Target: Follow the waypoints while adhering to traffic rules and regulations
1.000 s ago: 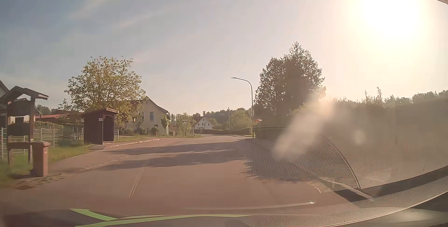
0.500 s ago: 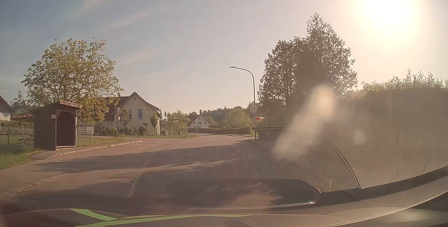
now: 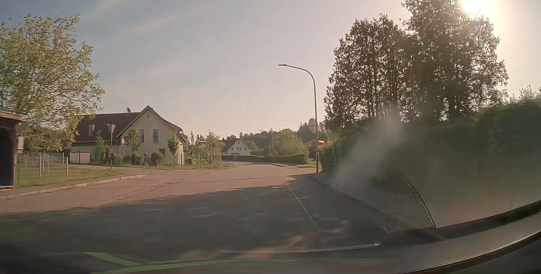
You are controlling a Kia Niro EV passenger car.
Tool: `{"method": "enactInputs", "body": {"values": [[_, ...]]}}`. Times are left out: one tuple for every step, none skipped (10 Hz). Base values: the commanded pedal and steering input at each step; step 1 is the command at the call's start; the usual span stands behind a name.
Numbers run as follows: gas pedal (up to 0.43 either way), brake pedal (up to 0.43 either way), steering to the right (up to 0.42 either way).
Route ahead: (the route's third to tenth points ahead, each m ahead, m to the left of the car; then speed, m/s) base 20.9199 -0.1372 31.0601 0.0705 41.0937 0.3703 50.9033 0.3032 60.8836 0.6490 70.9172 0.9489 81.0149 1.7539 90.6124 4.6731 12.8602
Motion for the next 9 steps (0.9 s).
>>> {"method": "enactInputs", "body": {"values": [[0.157,0.0,0.001],[0.157,0.0,0.001],[0.157,0.0,0.0],[0.157,0.0,0.0],[0.15,0.0,0.0],[0.15,0.0,0.0],[0.15,0.0,0.0],[0.15,0.0,0.0],[0.15,0.0,0.0]]}}
